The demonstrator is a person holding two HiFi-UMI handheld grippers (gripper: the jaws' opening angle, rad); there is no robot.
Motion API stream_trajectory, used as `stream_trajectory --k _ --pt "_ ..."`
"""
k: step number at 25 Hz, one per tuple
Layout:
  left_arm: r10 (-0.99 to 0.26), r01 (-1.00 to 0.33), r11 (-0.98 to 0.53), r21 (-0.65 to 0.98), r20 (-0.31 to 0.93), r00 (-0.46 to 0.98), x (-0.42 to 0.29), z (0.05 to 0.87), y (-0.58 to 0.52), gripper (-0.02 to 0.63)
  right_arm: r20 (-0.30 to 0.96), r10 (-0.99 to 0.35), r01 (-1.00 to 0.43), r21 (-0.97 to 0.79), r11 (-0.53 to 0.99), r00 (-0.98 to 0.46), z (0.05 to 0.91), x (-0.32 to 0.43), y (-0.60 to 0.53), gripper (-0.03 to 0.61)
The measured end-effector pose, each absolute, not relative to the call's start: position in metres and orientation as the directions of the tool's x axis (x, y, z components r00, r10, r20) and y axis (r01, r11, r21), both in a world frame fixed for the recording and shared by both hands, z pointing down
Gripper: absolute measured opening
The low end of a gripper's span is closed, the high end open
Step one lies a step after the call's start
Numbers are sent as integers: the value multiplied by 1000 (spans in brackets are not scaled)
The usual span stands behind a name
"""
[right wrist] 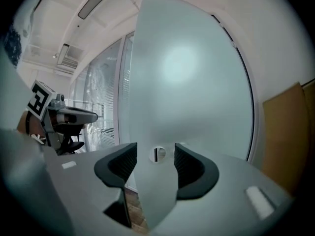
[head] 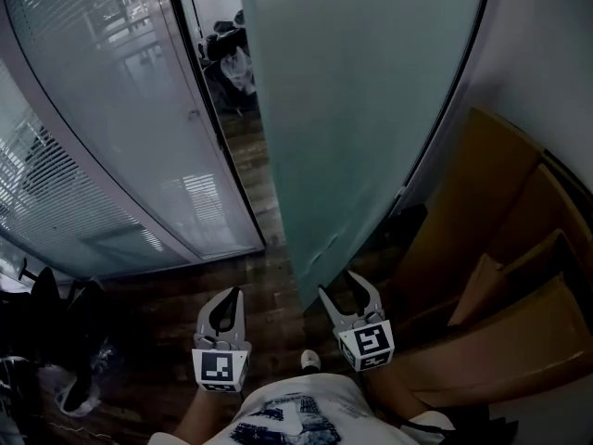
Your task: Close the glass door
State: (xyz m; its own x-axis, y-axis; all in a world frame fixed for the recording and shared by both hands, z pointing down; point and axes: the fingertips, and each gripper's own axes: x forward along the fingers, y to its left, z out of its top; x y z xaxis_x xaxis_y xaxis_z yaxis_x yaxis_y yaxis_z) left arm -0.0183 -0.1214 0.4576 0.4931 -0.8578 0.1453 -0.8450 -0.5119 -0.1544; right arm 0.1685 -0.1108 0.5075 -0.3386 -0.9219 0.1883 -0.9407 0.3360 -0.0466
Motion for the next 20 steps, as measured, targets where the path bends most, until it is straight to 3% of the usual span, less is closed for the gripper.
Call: stream_trajectory --k 3,13,20 --pt "-863 -847 -503 -176 152 481 -18 460 -124 3 198 -919 -938 0 346 -339 522 176 -127 207" --pt "-886 -869 -460 -184 171 432 -38 466 -131 3 259 -883 -913 8 408 -392 558 178 -184 215" --pt "-894 -879 -441 -181 166 415 -42 468 -137 3 275 -867 -900 15 436 -416 568 169 -198 174"
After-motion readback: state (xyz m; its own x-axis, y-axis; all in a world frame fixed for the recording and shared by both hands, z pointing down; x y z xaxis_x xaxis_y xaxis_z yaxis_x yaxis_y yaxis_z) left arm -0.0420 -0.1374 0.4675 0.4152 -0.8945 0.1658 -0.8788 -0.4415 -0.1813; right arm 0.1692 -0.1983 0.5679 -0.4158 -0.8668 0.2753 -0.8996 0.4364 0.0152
